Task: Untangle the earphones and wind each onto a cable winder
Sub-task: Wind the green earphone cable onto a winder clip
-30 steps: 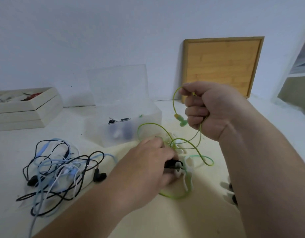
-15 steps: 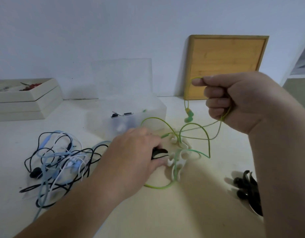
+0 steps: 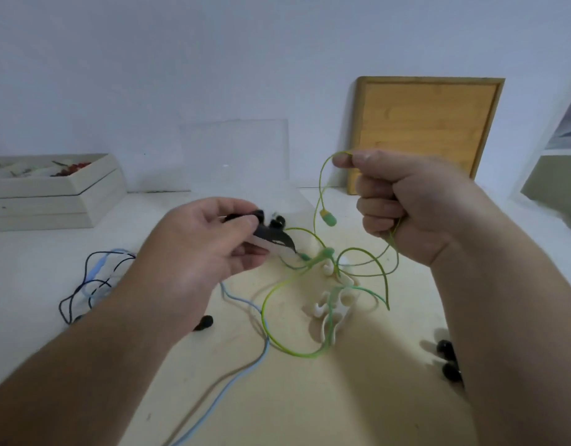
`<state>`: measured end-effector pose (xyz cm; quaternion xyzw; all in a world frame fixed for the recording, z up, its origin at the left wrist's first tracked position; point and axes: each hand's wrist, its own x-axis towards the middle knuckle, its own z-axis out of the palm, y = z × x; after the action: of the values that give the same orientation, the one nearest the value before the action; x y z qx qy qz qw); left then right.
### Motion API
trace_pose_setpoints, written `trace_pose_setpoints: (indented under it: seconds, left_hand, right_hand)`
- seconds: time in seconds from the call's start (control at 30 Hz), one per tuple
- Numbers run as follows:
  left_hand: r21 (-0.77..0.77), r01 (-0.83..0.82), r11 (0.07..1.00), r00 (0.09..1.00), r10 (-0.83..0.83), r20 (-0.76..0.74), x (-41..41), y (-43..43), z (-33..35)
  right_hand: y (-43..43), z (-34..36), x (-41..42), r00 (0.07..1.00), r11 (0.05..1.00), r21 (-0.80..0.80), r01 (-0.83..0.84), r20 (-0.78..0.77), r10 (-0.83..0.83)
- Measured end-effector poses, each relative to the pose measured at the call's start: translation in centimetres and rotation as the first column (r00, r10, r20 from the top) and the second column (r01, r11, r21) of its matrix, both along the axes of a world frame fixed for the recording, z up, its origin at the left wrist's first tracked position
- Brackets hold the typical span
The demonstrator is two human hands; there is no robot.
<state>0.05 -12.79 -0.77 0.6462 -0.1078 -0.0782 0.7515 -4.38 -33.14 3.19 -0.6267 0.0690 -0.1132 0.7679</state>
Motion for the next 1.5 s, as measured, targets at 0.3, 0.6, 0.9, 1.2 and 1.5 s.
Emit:
trace_pose_setpoints:
  seconds: [0.3,0.6,0.9,1.2,1.5]
  left_hand:
    - [-0.131,-0.050,0.990,0.995,0.037,-0.098,0.6,2.8,-1.4]
    - [-0.105,-0.100,0.989,0.995,0.101,-0.001,-0.2,2.2,-1.8]
    - [-0.043,-0.052,0.998,0.985,0.058,0.161,-0.5,2.8,-0.9]
    - [0.071,-0.010,0.997,0.946,-0.014,0.325,-1.0,2.8,-0.8]
    - [0.136,0.115,0.984,0.934,-0.154,0.323,-1.1,2.9,-0.8]
  right_hand:
    - [2.8,-0.3,-0.5,0.952,0.909,-0.327,-0.257,0.075,0.296]
    - [5.5,-1.1,-0.3,0.836,0.773,-0.449,-0.448,0.096,0.540]
    - [6.3,-1.4,0.1,0.895,0.806,-0.494,-0.326,0.114,0.432]
    - [6.5,-1.5,0.3,0.955,0.862,-0.494,-0.112,0.185,0.230]
    - [6.3,-1.6,0.5,0.959,0.870,-0.494,-0.013,0.241,0.151]
